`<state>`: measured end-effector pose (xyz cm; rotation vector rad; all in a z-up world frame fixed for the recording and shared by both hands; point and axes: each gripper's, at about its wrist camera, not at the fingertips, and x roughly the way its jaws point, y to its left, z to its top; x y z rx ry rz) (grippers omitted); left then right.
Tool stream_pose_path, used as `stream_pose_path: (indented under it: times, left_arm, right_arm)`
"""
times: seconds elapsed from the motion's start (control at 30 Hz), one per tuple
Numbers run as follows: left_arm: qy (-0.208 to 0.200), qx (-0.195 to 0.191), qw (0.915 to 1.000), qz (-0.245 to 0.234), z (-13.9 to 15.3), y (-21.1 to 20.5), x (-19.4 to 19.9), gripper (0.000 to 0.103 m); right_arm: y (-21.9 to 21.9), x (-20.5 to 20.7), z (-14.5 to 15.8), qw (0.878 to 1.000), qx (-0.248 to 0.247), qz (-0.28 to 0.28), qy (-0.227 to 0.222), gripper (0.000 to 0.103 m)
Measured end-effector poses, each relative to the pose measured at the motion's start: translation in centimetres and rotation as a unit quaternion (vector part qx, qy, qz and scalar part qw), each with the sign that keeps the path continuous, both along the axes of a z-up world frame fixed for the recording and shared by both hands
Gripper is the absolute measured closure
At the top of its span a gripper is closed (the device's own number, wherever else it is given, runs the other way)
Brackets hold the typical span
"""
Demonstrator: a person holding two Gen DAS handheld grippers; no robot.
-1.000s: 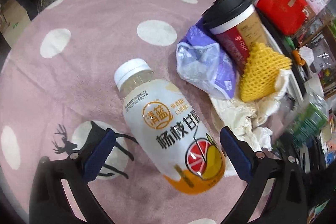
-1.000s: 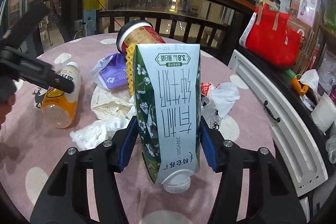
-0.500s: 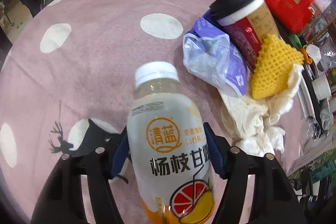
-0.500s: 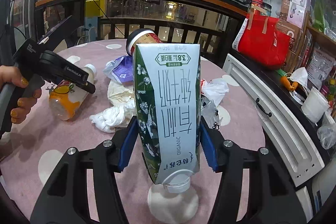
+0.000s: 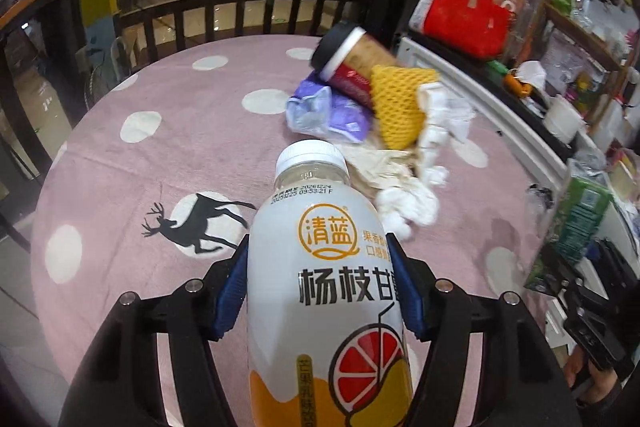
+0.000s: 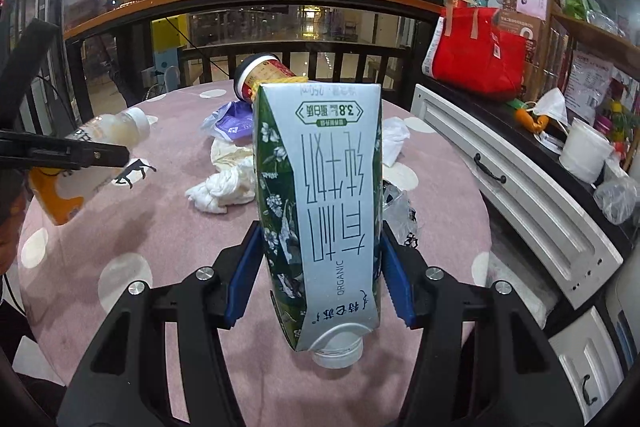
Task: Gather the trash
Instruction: 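Grasp the orange-capped juice bottle with the left tool while the right tool lifts the carton, then drop the carton and the bottle into the black bin, opening both tools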
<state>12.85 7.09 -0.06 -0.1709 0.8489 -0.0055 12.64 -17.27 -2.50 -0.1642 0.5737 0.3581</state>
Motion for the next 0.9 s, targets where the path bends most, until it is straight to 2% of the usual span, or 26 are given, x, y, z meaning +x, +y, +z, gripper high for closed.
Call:
stream_pose_path:
  times: [0.13, 0.27, 0.37, 0.47, 0.57, 0.7, 0.77, 0.9]
  left_arm:
    - [-0.020, -0.006, 0.9993, -0.032, 0.9, -2.0, -1.9, 0.041]
    - [-0.036, -0.013, 0.9963, -0.077, 1.8, -5.6, -3.1, 0.041]
    - [-0.045, -0.014, 0.9929, -0.109, 2.1, -8.4, -3.4, 0.041]
    - [-0.046, -0.015, 0.9887, -0.142, 2.1, -11.1, -3.5, 0.041]
    - [-0.046, -0.018, 0.9840, -0.171, 1.9, -13.8, -3.6, 0.041]
    - [-0.046, -0.011, 0.9778, -0.204, 1.7, -17.4, -3.8, 0.041]
    - [-0.037, -0.013, 0.9748, -0.220, 1.5, -18.8, -3.6, 0.041]
    - [-0.016, -0.021, 0.9691, -0.245, 0.7, -21.6, -3.1, 0.041]
  right_arm:
    - [-2.7, -1.2, -0.2, 1.000, 0.017, -0.023, 0.011, 0.046]
    - [-6.9, -1.7, -0.9, 0.996, 0.029, -0.074, 0.033, 0.046]
    - [-11.0, -1.2, -2.8, 0.988, 0.021, -0.135, 0.077, 0.046]
    - [-15.3, 0.9, -6.9, 0.964, -0.006, -0.209, 0.164, 0.046]
    - [-18.8, 3.0, -12.2, 0.934, 0.004, -0.242, 0.264, 0.046]
    - [-20.4, 5.1, -17.9, 0.904, 0.017, -0.252, 0.345, 0.046]
    - [-20.3, 6.3, -20.4, 0.890, 0.029, -0.239, 0.388, 0.046]
    - [-20.6, 7.8, -24.2, 0.862, 0.049, -0.245, 0.442, 0.046]
